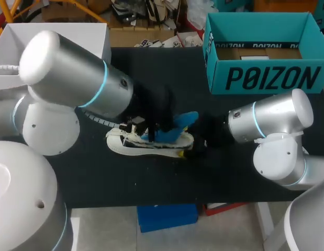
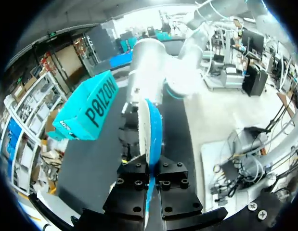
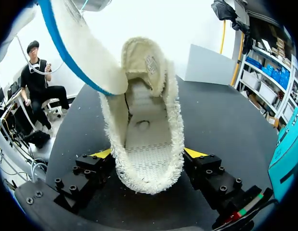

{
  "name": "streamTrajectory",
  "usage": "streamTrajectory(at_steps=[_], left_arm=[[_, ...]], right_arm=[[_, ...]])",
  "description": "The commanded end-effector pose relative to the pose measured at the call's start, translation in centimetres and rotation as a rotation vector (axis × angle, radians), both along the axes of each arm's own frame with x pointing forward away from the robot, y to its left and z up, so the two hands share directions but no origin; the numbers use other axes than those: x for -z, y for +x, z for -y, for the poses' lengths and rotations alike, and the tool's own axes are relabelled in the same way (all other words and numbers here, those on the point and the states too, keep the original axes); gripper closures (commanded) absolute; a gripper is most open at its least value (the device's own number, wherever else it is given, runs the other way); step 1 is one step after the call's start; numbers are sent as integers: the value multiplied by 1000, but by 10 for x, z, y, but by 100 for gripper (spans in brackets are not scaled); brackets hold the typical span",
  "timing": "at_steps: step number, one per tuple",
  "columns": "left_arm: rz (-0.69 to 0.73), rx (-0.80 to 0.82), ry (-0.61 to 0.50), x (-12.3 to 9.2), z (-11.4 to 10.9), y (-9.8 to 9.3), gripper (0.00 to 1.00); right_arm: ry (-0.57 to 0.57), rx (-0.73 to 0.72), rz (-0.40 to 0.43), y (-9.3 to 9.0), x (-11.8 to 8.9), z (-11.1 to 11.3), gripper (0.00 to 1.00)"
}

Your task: Take the shoe out of the shoebox, open the shoe tongue, remove and reinsert the insole, then place the shoe into the shoebox

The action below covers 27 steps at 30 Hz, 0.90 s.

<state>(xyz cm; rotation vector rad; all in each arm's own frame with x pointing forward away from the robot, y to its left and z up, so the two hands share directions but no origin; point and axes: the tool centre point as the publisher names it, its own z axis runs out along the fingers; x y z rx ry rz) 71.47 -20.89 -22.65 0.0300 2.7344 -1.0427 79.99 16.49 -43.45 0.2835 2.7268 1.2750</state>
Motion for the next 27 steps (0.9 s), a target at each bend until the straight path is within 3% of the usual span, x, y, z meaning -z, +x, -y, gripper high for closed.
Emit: streamTrajectory(at_steps=[1,9,27], left_arm=[[-61,43,-223,-68,-47,-16,100],[-237,143,-478,-130,-48,-17,100],[-237,143,-478,-130,-48,-17,100]], right_arm=[[-3,1,-1,0,3,0,100],[-3,1,-1,0,3,0,100],[-3,1,-1,0,3,0,100]])
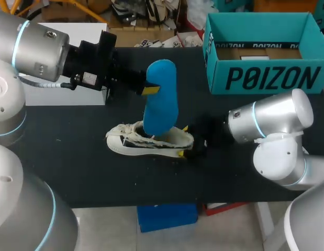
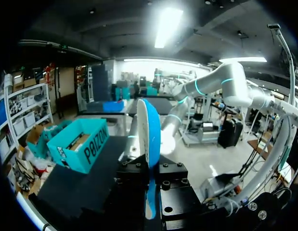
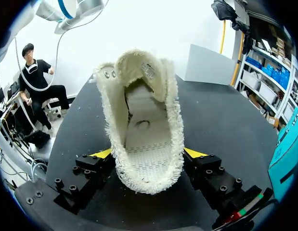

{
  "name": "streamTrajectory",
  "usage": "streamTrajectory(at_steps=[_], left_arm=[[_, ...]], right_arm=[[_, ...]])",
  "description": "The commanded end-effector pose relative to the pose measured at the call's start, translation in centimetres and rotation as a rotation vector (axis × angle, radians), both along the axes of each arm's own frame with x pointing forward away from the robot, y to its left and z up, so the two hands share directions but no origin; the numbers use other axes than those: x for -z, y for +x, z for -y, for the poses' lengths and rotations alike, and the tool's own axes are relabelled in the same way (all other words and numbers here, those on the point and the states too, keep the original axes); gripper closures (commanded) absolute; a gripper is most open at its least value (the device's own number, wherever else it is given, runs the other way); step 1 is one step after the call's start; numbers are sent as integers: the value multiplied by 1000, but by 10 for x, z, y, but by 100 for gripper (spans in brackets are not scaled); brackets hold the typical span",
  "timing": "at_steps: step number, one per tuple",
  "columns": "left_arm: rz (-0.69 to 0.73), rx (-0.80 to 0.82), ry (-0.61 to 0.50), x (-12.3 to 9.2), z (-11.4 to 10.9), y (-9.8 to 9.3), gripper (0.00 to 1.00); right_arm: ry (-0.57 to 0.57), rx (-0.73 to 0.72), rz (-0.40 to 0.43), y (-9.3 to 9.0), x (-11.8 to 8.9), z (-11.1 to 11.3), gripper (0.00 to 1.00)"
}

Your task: Take the shoe out of the shoebox, open the shoe tongue, remove and reinsert the insole, then place the shoe into the shoebox

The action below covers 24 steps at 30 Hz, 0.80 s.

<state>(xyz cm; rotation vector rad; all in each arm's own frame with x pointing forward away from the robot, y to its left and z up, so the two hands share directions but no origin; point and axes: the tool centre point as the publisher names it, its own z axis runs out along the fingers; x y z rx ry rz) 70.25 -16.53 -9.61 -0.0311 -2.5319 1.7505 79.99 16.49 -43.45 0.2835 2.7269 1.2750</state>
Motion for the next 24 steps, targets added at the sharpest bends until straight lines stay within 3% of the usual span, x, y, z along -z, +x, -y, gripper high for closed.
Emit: streamTrajectory(at_steps=[1,7,24], left_arm=[[4,-7,-1,0,-4,-5,100],[-176,-21,-104,-22,-3,-13,100],[-201,144,-134,-114,3,-31,100]], right_arm=[[-3,1,-1,0,3,0,100],[-3,1,-1,0,3,0,100],[-3,1,-1,0,3,0,100]])
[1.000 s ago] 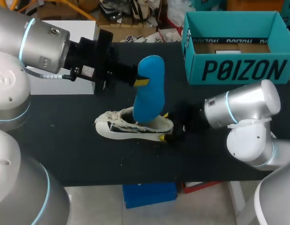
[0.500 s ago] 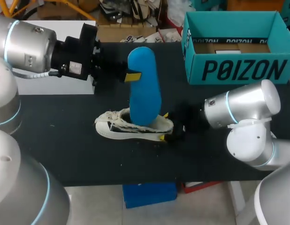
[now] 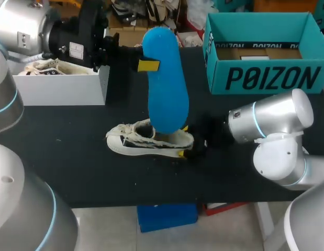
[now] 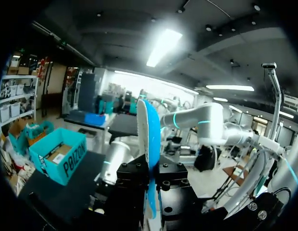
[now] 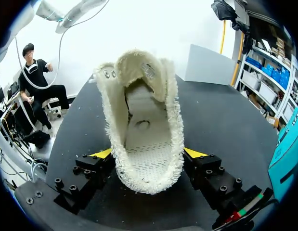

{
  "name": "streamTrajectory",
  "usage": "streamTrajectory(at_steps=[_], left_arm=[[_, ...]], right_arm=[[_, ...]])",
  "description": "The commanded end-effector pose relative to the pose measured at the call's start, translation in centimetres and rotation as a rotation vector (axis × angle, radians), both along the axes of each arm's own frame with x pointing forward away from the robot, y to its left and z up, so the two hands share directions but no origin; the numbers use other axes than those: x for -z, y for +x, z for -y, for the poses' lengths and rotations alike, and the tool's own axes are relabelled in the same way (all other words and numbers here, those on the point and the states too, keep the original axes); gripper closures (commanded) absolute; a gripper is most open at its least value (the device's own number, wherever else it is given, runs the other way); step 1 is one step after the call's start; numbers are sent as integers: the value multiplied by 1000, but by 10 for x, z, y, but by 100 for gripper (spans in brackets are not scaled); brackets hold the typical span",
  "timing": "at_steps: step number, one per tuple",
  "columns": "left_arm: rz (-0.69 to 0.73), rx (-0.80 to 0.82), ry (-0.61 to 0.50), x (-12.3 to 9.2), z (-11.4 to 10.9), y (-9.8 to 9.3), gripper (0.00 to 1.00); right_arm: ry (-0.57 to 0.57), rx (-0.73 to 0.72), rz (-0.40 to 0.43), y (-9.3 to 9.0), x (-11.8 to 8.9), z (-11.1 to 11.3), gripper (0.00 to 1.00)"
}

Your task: Take the shoe out of the shoebox, open the shoe tongue, remove and reinsert the insole, then place the shoe into the shoebox

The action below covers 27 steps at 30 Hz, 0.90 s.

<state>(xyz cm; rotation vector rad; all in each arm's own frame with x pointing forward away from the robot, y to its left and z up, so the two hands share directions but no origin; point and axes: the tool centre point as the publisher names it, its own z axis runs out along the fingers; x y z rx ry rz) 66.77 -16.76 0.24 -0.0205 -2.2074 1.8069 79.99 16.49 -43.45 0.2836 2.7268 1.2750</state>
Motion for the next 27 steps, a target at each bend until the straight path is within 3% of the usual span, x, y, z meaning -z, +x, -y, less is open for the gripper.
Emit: streamTrajectory(at_steps=[1,13,27], left_arm=[[21,25,30,-18,1,3,100],[-79,79,-30,-39,5,6,100],[-168,107,-63,-38,6,7,100]], right_arm=[[-3,1,-1,0,3,0,100],[-3,1,-1,0,3,0,100],[-3,1,-1,0,3,0,100]])
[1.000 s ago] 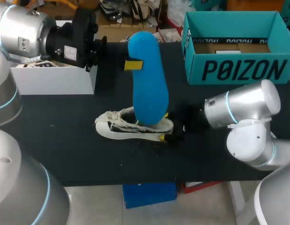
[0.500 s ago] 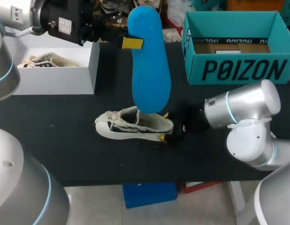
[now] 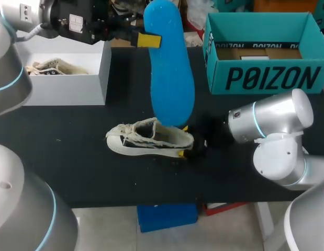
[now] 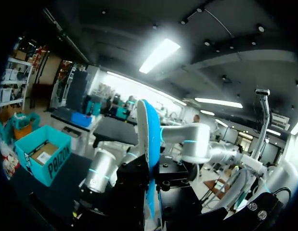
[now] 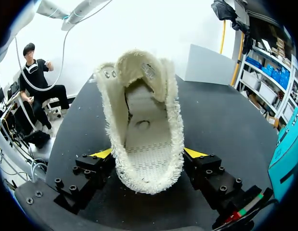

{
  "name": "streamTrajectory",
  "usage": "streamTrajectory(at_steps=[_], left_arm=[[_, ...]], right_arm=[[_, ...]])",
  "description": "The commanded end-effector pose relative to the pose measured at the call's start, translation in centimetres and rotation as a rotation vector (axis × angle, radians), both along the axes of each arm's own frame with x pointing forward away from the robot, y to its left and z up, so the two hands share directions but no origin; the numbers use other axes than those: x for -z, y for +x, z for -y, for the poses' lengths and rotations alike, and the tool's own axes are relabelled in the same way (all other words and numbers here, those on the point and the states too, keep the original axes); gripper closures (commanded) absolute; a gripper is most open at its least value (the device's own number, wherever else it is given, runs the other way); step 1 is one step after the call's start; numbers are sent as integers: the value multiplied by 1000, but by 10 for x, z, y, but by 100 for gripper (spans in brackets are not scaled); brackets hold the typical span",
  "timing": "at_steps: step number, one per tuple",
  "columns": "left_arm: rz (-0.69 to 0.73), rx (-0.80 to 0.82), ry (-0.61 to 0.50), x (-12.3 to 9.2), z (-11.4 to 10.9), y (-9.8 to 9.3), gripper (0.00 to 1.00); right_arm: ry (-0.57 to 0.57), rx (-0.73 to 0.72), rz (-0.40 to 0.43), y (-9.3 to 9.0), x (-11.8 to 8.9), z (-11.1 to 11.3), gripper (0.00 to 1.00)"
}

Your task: Take the shoe out of the shoebox, open the shoe tongue, remove and reinsert the insole, then place the shoe into the shoebox

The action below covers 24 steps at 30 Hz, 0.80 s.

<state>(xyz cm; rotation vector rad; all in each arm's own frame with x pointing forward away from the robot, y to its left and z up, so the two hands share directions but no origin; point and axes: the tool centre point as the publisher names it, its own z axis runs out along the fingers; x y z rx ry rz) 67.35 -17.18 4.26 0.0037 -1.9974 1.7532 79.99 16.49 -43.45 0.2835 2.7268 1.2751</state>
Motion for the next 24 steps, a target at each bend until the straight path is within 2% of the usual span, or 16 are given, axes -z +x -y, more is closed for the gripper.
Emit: streamTrajectory(at_steps=[1,2,3,4,5,12,24], left_arm=[[0,3,-1,2,2,1,100],[0,3,-1,2,2,1,100],[0,3,-1,2,2,1,100],[0,3,-1,2,2,1,100],[0,3,-1,2,2,1,100],[0,3,-1,2,2,1,100],[0,3,-1,2,2,1,100]], right_arm=[[-3,1,-1,0,3,0,100],[-3,1,-1,0,3,0,100],[-57,-14,-5,0,0,1,100],[-111,-23,-9,1,-3,2,60],[-152,-34,-7,2,-6,3,0],[-407,-92,7,8,-31,10,0],[-651,-86,12,7,-57,9,0]])
